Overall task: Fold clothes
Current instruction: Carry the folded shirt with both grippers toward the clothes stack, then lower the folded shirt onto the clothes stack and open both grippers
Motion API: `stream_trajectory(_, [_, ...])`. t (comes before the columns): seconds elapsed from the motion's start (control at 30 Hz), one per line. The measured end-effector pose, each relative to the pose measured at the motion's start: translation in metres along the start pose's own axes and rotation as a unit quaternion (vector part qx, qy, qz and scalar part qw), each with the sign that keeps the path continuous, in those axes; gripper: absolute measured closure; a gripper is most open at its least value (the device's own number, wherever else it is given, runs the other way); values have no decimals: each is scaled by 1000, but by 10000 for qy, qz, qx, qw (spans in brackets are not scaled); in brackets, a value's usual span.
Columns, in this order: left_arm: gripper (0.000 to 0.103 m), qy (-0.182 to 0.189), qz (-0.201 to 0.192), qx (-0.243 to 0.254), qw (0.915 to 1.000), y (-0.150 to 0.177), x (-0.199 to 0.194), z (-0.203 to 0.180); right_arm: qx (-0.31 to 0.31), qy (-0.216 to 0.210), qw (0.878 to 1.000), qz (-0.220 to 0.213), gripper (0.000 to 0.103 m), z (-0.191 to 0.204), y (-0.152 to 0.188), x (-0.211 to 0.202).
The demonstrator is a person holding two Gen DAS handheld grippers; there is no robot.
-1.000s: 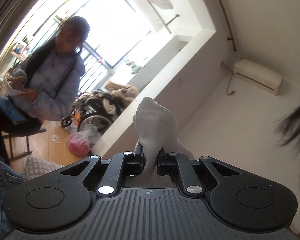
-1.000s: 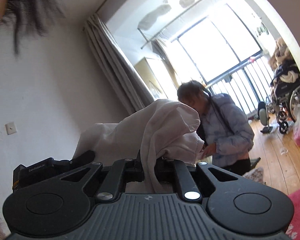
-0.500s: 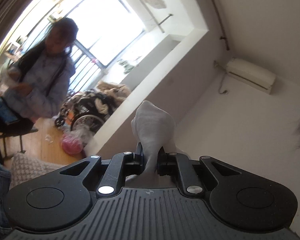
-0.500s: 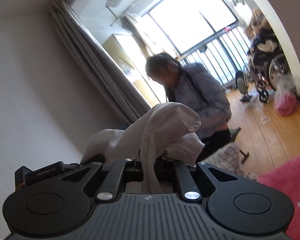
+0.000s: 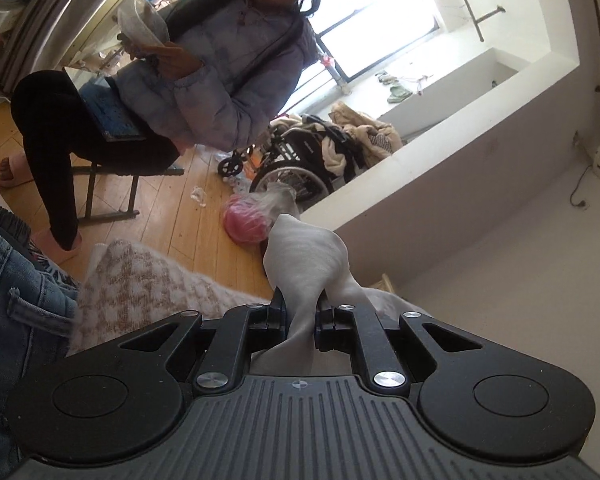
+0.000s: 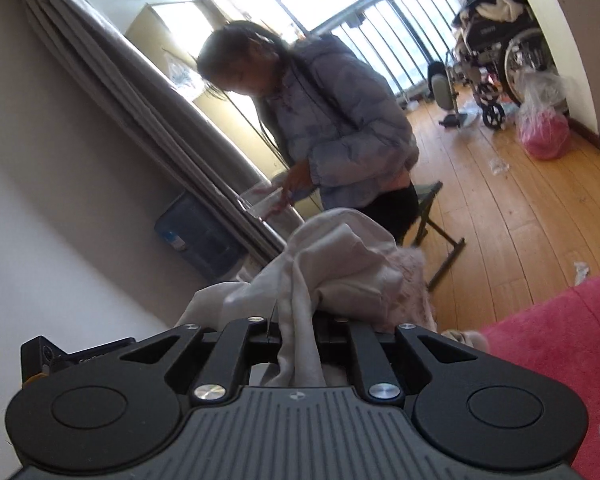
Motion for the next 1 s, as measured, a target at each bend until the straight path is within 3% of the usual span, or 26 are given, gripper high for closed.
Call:
stream_trajectory(0.07, [77,-231,122,2,9997,3,10,10,381,-204,9990,-76,82,-8,0,-5])
stream_trajectory(0.17, [72,-126,82,-217,9997,-1,3,18,427,-402,9974,-422,54,-1,-9,-32])
stream_trajectory(0.2, [64,-88,62,-301,9995,-4,0,20,292,-359,9970,-620,46,3,-14,-45])
stream_trajectory(0.23, [48,-154,-37,-251,9996,-8,-7,19,186,-286,9965,-766,46,6,-19,-56])
stream_trajectory(0.3, [33,-328,-355,-85,9988,-17,-24,13,66,-181,9953,-954,47,9,-26,-77])
stream_trajectory(0.43, [34,-397,-833,40,9957,-32,-63,7,-425,-108,9936,-1038,55,35,-19,-121])
stream_trajectory(0.57, [35,-307,-863,997,9908,-13,-96,-27,-1622,159,9861,-325,76,87,26,-129])
stream_trajectory(0.63, [36,-280,-782,1726,9815,6,-104,-45,-2341,273,9718,86,82,111,54,-115])
stream_trajectory(0.7, [36,-322,-719,2467,9659,30,-100,-58,-2762,201,9595,521,88,122,82,-90])
stream_trajectory(0.77, [38,-526,-470,2890,9547,55,-80,-61,-2839,319,9538,932,88,112,107,-62])
stream_trajectory(0.83, [46,-962,-295,3192,9423,75,-54,-50,-2825,790,9467,1327,93,88,126,-38])
stream_trajectory(0.93, [47,-1250,-278,3330,9342,84,-47,-42,-2970,703,9456,1123,94,95,119,-47])
stream_trajectory(1.0, [46,-1050,-351,3376,9347,77,-61,-56,-3142,600,9447,716,94,111,97,-62])
Point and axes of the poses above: each gripper's, at about its wrist camera, not at the fingertips, and x roughly the way its jaws point, z to its left, y to its underside, the point moved 7 cm from there along x, roughly the way its jaws point, and after that the axes turned 14 degrees about -y, right-handed, at the moved point
